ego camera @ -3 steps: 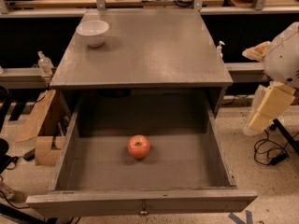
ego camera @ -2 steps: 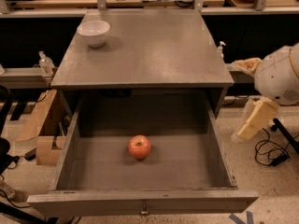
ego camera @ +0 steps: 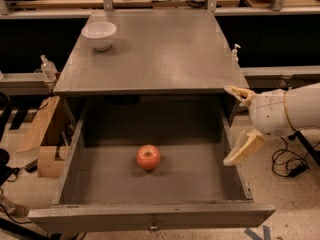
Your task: Pick apple from top drawer and place on counter
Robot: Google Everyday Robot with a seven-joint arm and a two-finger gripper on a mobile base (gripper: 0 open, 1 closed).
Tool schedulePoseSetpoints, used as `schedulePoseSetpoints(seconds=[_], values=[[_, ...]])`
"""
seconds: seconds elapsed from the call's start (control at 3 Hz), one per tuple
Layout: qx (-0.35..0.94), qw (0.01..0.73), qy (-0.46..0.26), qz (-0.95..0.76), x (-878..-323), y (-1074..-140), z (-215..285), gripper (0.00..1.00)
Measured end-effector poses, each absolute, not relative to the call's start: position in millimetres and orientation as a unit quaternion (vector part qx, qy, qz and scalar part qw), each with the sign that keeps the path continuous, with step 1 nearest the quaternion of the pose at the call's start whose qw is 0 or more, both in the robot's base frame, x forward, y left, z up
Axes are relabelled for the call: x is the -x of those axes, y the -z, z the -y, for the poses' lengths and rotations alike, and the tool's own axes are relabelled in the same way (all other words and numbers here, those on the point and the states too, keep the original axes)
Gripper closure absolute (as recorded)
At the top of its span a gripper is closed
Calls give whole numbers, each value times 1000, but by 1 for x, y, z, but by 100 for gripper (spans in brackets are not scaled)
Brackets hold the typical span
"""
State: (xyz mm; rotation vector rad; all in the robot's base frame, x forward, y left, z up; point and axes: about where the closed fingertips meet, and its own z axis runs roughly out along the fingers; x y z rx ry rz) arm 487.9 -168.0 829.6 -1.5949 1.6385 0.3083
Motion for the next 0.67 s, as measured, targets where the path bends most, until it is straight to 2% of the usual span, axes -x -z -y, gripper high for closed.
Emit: schedulePoseSetpoints(seconds=[0.33,0.67], values=[[632,405,-122,-649,-488,-830,168,0],[634,398,-133,-649,-502,-809,142,0]])
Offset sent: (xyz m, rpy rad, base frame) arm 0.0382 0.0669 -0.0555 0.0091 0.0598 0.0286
